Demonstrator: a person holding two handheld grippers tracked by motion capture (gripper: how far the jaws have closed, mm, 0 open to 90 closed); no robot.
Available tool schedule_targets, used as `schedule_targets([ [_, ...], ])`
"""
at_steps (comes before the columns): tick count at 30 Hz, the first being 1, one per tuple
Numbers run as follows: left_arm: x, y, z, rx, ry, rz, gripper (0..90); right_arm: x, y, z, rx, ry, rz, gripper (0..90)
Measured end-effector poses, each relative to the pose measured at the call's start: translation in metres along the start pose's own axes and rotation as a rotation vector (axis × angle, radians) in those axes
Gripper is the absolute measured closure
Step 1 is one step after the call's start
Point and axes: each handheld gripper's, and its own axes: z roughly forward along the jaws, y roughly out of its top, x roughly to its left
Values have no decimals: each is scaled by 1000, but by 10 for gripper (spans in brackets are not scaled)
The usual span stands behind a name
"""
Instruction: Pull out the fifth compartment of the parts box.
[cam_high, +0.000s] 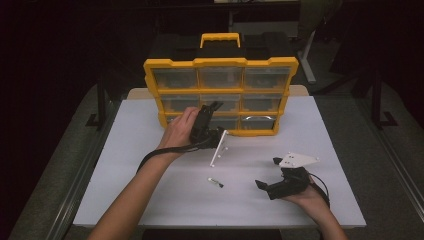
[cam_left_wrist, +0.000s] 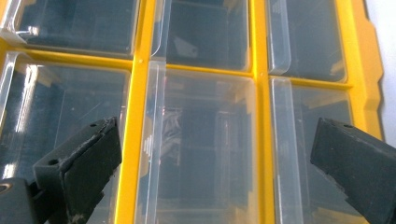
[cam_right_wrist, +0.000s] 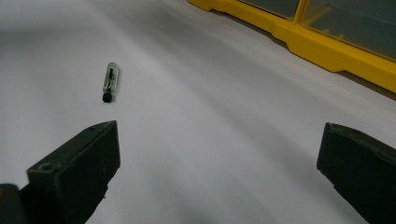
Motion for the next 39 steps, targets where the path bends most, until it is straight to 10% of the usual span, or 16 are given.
schedule_targets([
  [39, 19, -12, 12, 42, 52, 11, 64, 0, 0, 0, 1, 4, 3, 0],
])
